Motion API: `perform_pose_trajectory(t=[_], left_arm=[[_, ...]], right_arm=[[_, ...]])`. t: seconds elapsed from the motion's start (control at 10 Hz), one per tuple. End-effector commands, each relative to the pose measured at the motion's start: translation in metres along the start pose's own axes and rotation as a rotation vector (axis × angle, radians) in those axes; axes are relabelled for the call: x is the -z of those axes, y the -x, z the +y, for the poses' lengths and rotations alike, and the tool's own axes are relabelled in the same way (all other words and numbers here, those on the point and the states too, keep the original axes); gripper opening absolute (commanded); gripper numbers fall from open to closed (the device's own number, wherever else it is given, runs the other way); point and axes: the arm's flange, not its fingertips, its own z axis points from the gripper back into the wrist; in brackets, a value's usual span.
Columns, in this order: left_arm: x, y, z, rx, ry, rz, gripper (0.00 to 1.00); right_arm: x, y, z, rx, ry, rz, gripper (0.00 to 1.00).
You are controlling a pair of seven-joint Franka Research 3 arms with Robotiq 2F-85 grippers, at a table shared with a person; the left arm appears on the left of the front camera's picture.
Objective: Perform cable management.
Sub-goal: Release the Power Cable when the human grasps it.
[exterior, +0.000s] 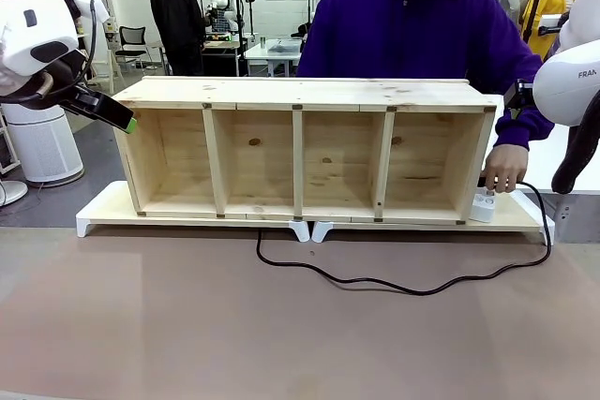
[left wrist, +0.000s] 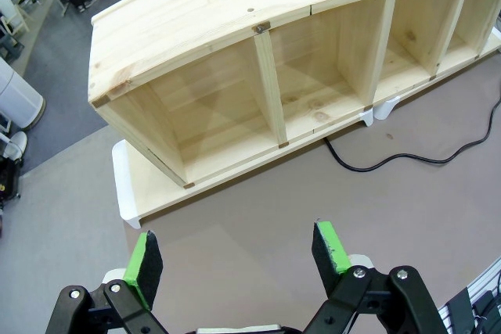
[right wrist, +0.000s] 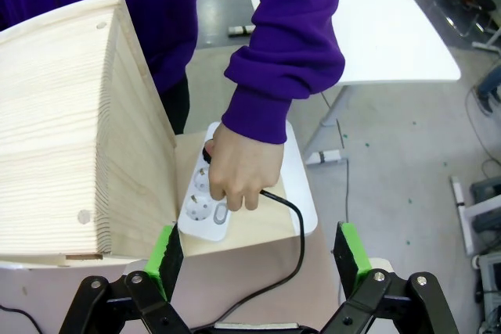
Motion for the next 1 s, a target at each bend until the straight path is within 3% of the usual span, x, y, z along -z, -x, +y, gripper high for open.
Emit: perform_pose_trajectory(t=[0.0,0.9], left_arm=[[0.0019,-0.0015,0.0011,0.012,-0.006,-0.012,1.00],[0.0019,-0.0015,0.0011,0.012,-0.006,-0.012,1.00]], right_arm=[[0.0011,0.0009,0.0003,0.002,-0.001,0.009,1.00],[0.0011,0.0009,0.0003,0.002,-0.001,0.009,1.00]])
